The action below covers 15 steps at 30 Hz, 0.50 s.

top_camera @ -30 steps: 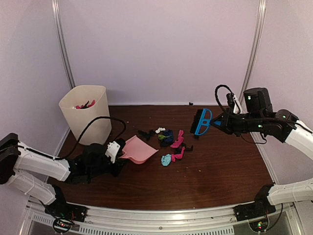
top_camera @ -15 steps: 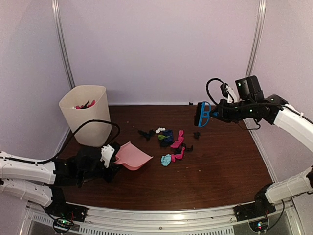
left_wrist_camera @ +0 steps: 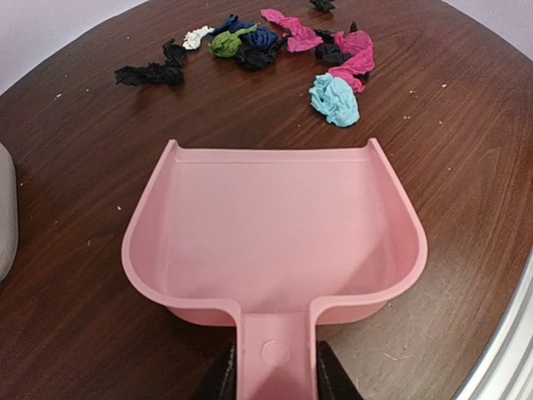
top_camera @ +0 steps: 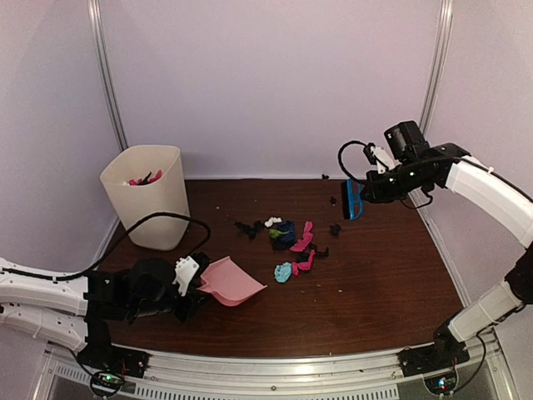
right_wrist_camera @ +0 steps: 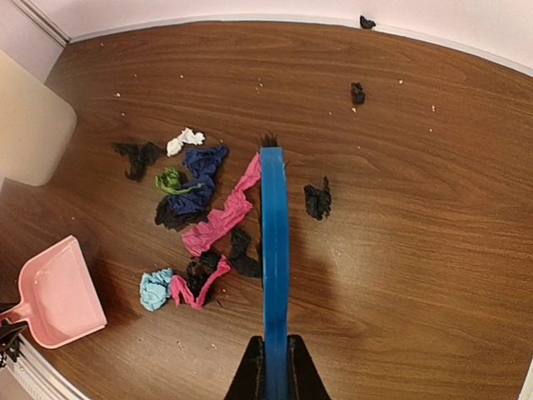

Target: Sweep away the paper scraps from the table

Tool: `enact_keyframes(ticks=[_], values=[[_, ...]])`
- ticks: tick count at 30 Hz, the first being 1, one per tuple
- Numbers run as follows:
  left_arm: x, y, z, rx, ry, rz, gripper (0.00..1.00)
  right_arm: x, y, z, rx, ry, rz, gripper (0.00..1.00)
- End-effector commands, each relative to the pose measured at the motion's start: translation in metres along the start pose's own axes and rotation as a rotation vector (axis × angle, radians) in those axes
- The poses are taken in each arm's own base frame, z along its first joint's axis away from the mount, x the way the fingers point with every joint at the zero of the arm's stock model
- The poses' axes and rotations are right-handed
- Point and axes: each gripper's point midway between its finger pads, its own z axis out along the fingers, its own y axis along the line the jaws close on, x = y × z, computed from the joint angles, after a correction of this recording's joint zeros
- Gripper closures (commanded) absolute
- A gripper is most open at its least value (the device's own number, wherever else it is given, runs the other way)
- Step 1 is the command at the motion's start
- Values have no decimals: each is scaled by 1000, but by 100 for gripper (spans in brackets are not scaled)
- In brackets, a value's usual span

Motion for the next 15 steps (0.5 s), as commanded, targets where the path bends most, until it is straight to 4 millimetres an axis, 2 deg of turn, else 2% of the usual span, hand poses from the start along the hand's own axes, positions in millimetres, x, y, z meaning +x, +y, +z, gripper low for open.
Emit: enact_keyframes(ticks=[1,5,10,15], values=[[-20,-20,-2,69,-21,-6,100,7,-23,2,114,43,-71,100],[-21,-31,4,95,3,15,100,14,-31,10,150,70,-81,100],[-19,-37,20,85,47,74,100,31,-37,29,156,121,-105,100],[-22,-42,31,82,69,80,100,32,-31,44,121,155,-135,100]])
